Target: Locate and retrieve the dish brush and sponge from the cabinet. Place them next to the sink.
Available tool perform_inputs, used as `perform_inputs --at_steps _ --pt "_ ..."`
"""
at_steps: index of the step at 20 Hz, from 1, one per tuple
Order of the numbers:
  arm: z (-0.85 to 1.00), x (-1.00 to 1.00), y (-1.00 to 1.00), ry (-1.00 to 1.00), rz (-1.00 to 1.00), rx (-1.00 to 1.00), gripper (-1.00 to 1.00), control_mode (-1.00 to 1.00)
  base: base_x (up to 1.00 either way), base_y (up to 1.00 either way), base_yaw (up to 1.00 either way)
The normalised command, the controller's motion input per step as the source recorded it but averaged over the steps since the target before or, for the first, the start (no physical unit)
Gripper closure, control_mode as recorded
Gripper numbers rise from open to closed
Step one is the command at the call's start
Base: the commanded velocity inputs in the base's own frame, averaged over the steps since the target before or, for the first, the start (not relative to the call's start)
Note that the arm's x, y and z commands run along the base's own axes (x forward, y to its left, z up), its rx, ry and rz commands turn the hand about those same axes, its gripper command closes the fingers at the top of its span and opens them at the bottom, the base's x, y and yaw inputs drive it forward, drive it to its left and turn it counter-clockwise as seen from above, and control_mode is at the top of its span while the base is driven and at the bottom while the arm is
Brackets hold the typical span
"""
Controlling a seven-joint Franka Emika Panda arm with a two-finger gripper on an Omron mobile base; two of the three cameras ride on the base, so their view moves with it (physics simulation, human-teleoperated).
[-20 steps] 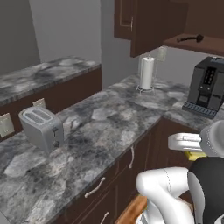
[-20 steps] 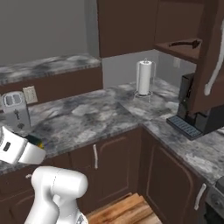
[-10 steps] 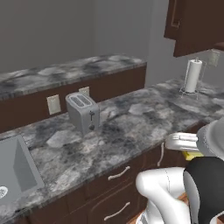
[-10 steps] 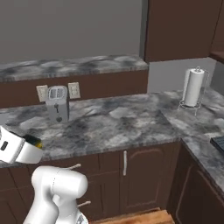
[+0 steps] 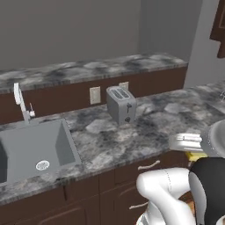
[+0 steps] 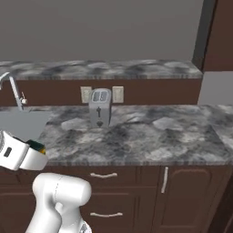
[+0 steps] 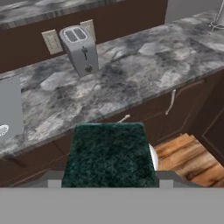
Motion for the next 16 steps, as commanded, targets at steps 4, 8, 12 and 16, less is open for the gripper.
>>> perform_inputs --at_steps 4,8,12,16 --pt "0.00 0.00 0.00 0.00 0.00 0.00 1.00 1.00 0.12 0.62 0.29" --pt "0.00 0.00 0.00 0.00 0.00 0.00 1.00 1.00 0.14 0.15 0.24" --pt "0.00 0.00 0.00 0.00 0.00 0.00 1.00 1.00 0.35 -0.33 0.16" --pt "0.00 0.00 0.00 0.00 0.00 0.00 1.00 1.00 0.68 -0.43 0.20"
